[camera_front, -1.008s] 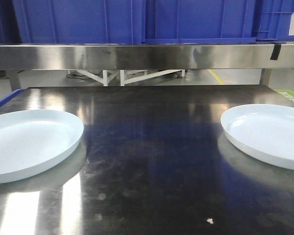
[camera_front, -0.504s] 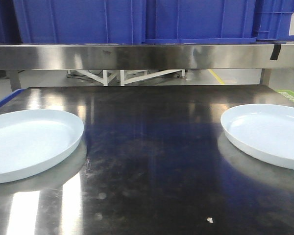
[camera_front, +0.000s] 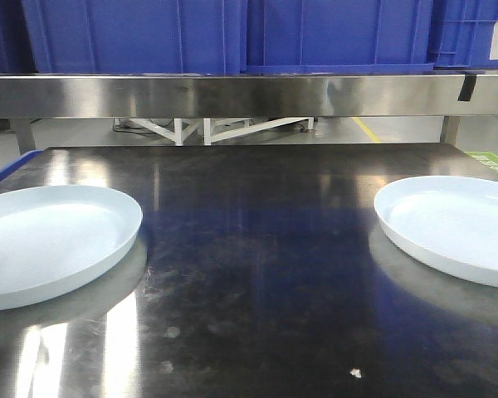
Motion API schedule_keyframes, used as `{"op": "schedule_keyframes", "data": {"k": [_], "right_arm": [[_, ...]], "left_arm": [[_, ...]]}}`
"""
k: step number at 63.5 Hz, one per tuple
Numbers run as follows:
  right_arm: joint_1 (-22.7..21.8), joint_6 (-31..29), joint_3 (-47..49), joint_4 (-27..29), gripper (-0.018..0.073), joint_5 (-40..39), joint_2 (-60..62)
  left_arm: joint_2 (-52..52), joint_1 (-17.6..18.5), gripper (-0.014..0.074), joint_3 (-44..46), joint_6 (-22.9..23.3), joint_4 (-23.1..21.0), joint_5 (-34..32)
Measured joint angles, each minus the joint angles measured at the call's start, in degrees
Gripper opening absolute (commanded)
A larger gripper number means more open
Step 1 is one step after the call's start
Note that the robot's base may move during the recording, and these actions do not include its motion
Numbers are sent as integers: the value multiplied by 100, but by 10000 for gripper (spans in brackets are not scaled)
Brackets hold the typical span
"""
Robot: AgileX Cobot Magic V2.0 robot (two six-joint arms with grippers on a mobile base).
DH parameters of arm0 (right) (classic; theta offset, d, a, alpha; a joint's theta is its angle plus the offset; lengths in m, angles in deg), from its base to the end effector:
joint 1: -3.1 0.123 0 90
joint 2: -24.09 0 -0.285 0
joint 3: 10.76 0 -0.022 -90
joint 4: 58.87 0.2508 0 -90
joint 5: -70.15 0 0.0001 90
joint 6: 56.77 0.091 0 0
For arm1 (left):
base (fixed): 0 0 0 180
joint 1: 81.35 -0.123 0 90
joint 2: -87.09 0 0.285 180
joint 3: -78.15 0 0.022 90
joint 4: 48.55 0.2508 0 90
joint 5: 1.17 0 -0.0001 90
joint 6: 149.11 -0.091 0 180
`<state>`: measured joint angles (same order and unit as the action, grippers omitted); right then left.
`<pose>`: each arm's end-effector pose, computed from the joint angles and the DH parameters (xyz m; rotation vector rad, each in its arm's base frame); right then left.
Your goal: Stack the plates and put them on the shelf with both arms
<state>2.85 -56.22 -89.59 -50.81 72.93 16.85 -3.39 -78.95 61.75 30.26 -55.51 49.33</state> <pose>0.0570 0.0004 0.1998 0.1143 1.5473 0.1206 0.2807 -0.0203 0.2774 -0.0066 2.7279 -0.1587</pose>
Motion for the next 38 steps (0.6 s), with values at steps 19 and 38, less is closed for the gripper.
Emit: {"op": "schedule_keyframes", "data": {"k": [19,38], "right_arm": [[0,0,0,0,58,0,0],[0,0,0,0,58,0,0]], "left_arm": [[931,0,500,0,-164,-19,57],[1436,0,500,0,-516,-262,47]]}}
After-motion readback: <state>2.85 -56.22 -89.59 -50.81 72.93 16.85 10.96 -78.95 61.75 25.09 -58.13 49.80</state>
